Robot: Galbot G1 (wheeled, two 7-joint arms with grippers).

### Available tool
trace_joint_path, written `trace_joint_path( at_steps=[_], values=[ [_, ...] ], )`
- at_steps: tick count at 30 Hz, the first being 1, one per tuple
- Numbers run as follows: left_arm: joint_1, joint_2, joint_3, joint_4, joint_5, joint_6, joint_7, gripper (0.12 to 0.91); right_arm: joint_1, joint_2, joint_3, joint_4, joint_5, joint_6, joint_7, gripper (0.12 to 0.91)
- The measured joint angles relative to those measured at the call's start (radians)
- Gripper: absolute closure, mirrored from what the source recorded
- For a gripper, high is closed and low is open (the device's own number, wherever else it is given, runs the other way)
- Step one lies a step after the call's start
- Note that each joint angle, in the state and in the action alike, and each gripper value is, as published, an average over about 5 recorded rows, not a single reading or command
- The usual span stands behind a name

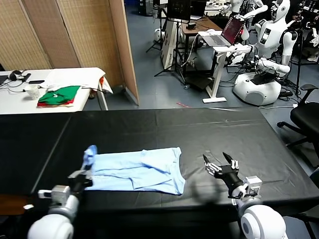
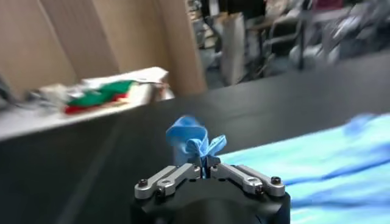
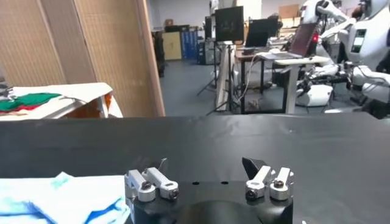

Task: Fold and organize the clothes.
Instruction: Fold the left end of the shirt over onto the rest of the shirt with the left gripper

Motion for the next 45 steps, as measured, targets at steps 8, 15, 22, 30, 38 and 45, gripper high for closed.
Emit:
trace_joint_path(
  at_steps=[8, 15, 22, 30, 38, 45],
  values=[
    [-0.072, -0.094, 0.178, -0.010, -0.071, 0.022, -0.020, 0.845, -0.011, 0.023, 0.002, -0.019, -0.030, 0.005, -0.001, 0.118],
    [-0.131, -0.160, 0.276, 0.009, -0.168, 0.051, -0.045, 0.845, -0.008, 0.031, 0.002, -0.028, -0.039, 0.006, -0.001, 0.118],
    [-0.175, -0.210, 0.328, 0.040, -0.153, 0.048, -0.044, 0.845, -0.006, 0.036, 0.002, -0.034, -0.045, 0.006, -0.002, 0.118],
    [-0.180, -0.240, 0.345, 0.086, -0.078, 0.017, -0.025, 0.845, -0.005, 0.036, -0.004, -0.030, -0.046, 0.006, -0.002, 0.118],
    [-0.161, -0.278, 0.352, 0.125, -0.050, 0.003, 0.003, 0.830, -0.003, 0.037, -0.021, -0.016, -0.043, 0.000, -0.004, 0.118],
    [-0.132, -0.327, 0.371, 0.135, -0.084, -0.007, 0.007, 0.488, 0.010, 0.017, -0.048, -0.027, -0.027, -0.004, -0.010, 0.118]
  ],
)
